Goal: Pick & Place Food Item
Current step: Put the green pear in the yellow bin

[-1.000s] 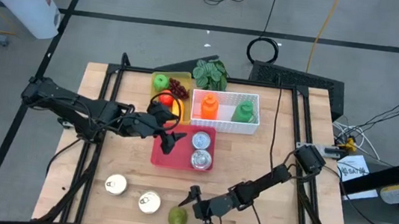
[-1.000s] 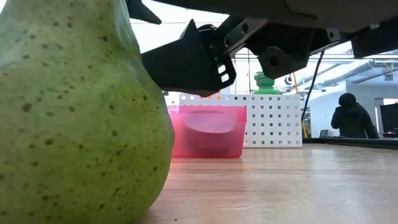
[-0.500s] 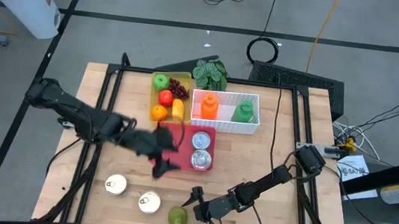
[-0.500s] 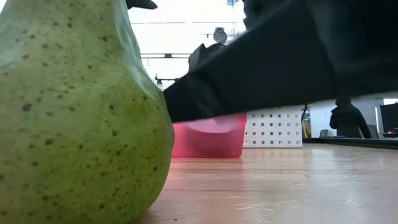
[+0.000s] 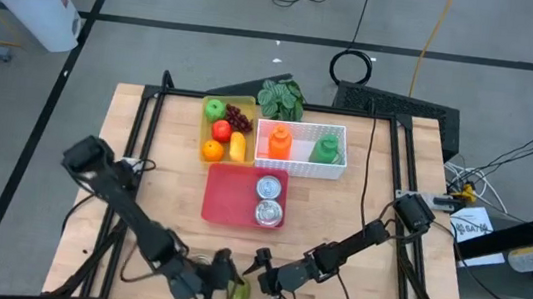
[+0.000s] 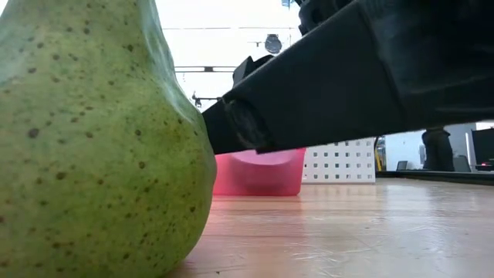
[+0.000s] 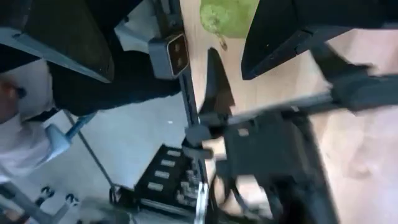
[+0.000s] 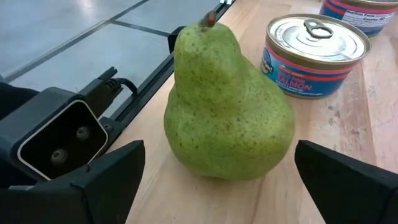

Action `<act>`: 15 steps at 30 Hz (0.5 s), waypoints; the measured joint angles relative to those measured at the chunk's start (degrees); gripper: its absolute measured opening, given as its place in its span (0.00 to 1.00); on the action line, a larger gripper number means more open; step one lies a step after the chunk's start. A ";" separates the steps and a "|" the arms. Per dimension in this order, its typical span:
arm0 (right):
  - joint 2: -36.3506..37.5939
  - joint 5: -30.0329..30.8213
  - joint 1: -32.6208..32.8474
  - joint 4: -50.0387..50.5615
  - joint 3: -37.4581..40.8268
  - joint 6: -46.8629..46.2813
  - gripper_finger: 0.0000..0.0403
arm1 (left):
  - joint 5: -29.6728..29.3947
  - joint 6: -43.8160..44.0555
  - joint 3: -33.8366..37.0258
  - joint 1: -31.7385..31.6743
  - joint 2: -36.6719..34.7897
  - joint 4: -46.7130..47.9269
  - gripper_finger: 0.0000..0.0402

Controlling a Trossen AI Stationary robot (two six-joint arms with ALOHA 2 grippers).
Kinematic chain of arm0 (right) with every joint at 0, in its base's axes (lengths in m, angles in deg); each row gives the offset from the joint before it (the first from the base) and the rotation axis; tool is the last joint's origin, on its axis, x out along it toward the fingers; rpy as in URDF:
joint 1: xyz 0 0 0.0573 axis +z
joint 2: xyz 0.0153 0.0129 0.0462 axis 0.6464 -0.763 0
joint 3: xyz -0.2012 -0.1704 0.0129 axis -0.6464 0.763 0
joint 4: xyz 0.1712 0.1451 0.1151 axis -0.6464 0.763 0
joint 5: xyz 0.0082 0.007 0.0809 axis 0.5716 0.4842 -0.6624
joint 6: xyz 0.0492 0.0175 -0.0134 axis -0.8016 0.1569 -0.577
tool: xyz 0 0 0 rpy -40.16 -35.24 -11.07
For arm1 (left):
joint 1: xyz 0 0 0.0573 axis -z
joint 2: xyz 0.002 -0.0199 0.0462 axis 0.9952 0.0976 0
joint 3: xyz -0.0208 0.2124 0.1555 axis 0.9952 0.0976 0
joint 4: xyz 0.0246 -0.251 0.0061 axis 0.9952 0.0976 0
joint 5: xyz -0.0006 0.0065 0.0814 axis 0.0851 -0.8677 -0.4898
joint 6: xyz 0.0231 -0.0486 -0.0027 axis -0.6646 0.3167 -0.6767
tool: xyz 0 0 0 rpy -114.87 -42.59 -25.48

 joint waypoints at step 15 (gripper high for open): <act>0.00 0.02 -0.42 -0.45 0.00 -0.24 0.98 | 3.22 0.76 0.02 -1.52 5.50 -0.84 0.91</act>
